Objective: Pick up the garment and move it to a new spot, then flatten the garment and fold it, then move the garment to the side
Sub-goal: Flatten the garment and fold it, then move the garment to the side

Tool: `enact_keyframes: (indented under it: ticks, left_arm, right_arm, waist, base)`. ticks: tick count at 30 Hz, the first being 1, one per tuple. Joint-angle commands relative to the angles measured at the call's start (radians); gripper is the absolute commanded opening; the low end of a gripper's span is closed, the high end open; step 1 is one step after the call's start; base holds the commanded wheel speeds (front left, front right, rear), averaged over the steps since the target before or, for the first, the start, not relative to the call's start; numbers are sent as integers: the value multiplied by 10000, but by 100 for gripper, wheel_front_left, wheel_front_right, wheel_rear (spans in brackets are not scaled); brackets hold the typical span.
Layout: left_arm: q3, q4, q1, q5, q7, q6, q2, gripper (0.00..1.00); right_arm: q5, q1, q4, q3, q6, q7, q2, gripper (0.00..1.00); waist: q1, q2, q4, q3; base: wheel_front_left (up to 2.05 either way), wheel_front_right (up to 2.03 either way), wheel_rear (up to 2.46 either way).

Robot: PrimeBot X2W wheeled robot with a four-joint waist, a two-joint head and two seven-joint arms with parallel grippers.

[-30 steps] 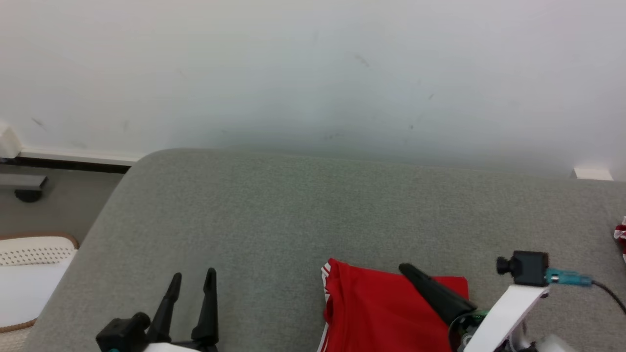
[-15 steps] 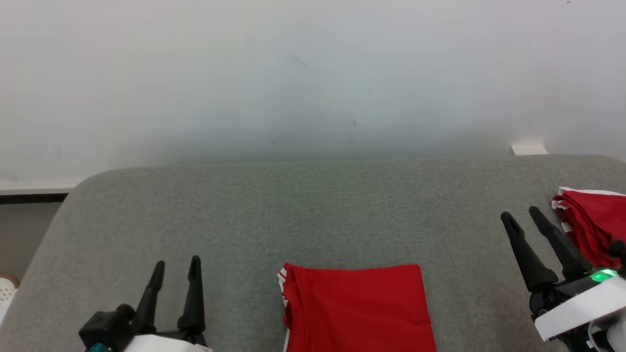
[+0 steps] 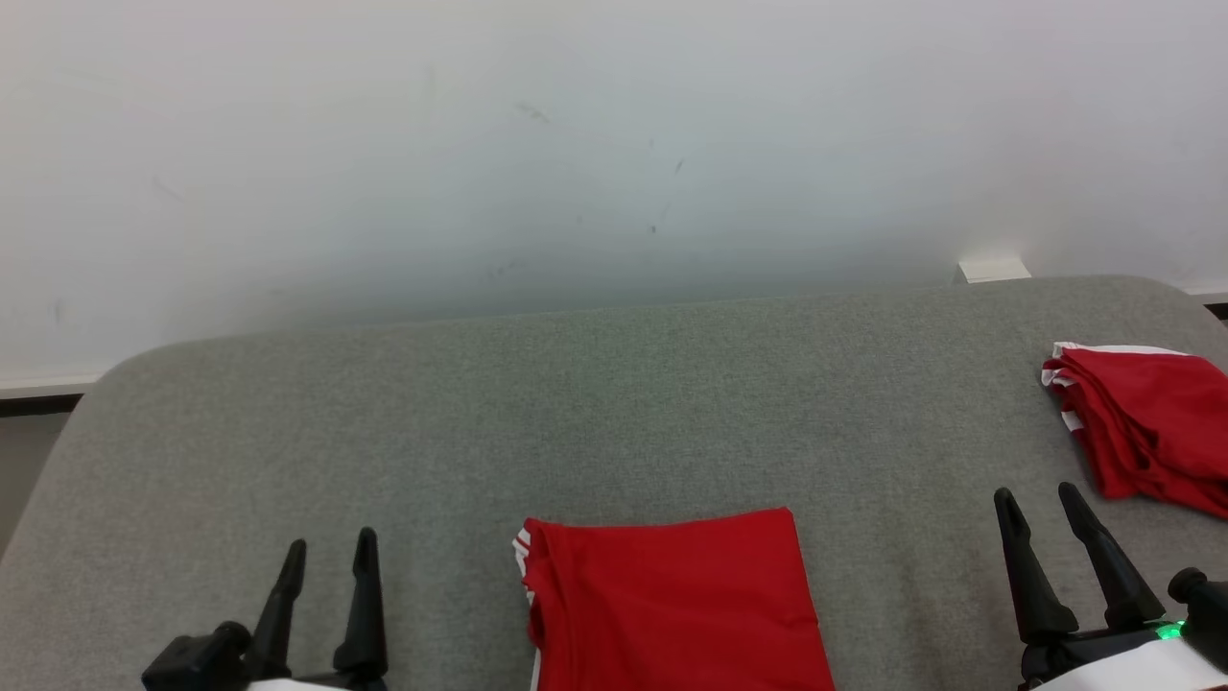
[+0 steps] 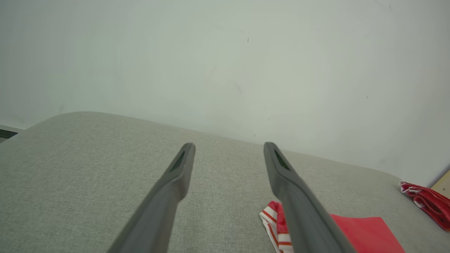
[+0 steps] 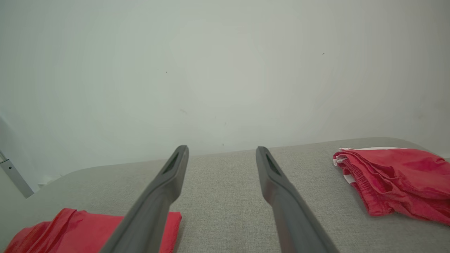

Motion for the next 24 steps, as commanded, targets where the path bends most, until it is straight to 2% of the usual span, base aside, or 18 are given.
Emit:
enact_keyframes:
  ticks: [1, 10, 16, 24]
  left_arm:
    - [17, 51, 91, 65, 3, 17, 31, 100]
    - [-151, 99, 24, 79, 3, 12, 30, 100]
    - [-342, 147, -52, 92, 3, 0, 33, 100]
    - [-603, 207, -164, 205, 3, -42, 34, 100]
  right_arm:
    - [-174, 141, -56, -123, 3, -35, 60, 100]
    - [-997, -85, 392, -492, 3, -32, 422, 100]
    - [-1506, -591, 1264, -391, 3, -24, 874, 100]
    - [-530, -1566, 3301, 820, 3, 1750, 1385, 100]
  waist:
    - [0, 0, 9, 4]
    - [0, 0, 143, 12]
    - [0, 0, 360, 91]
    - [0, 0, 966, 222]
  base:
    - [0, 0, 0]
    - [0, 0, 0]
    - [0, 0, 0]
    - [0, 0, 0]
